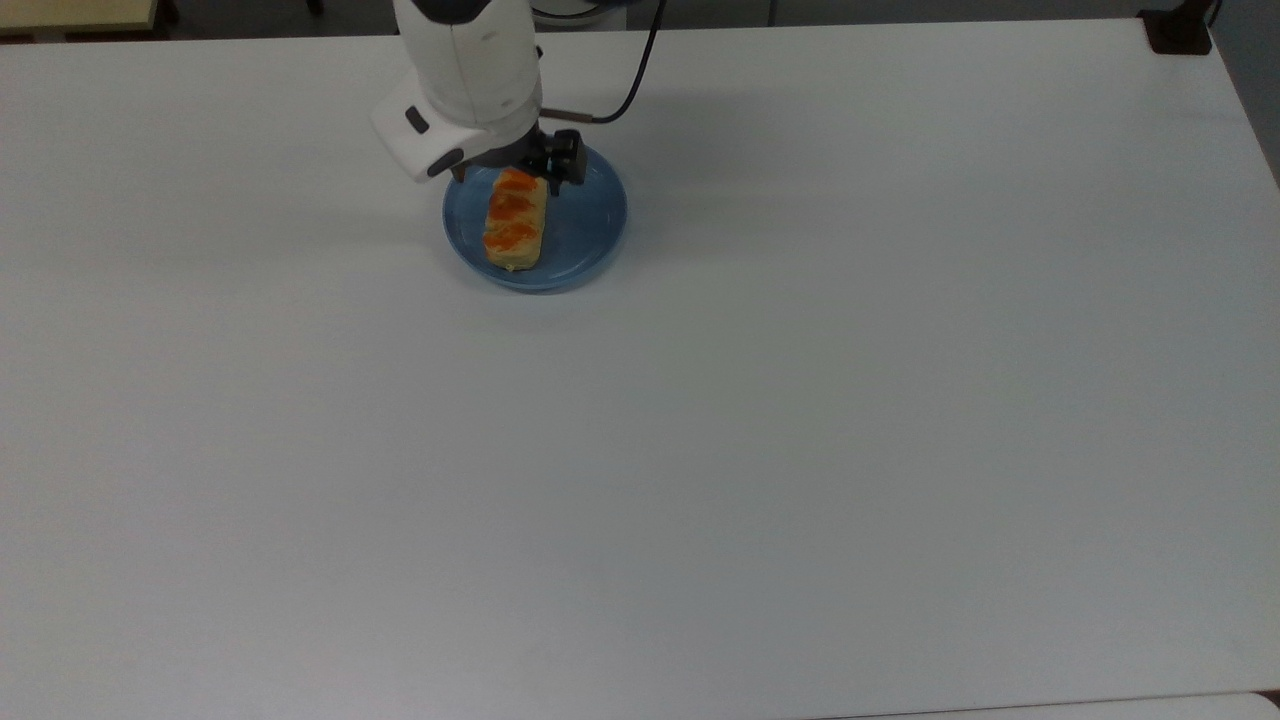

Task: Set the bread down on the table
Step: 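Lower the gripper and close it on the bread roll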

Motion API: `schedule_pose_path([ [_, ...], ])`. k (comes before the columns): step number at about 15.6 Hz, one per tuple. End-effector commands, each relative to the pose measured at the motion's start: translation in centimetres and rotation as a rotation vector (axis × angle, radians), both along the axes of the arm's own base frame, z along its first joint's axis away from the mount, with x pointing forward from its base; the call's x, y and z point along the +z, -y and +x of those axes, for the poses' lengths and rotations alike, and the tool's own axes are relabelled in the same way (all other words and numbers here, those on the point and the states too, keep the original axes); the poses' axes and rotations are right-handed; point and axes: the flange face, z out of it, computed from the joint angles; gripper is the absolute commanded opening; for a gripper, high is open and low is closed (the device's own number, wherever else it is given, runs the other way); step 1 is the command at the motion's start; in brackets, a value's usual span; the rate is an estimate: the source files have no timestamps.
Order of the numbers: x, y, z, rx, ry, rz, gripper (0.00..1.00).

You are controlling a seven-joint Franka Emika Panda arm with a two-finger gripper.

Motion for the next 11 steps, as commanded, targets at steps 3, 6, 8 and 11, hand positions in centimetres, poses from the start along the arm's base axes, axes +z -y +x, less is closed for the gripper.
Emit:
schedule_pose_path([
  [3, -4.7, -0.4, -1.6, -0.015, 0.069, 0.008, 1.00],
  [6, -6.2, -0.5, -2.1, -0.008, 0.050, 0.011, 0.99],
  [8, -7.5, -0.7, -2.7, 0.004, 0.062, 0.013, 0.91],
  [11, -8.2, -1.0, -2.9, 0.019, 0.076, 0.014, 0.65],
])
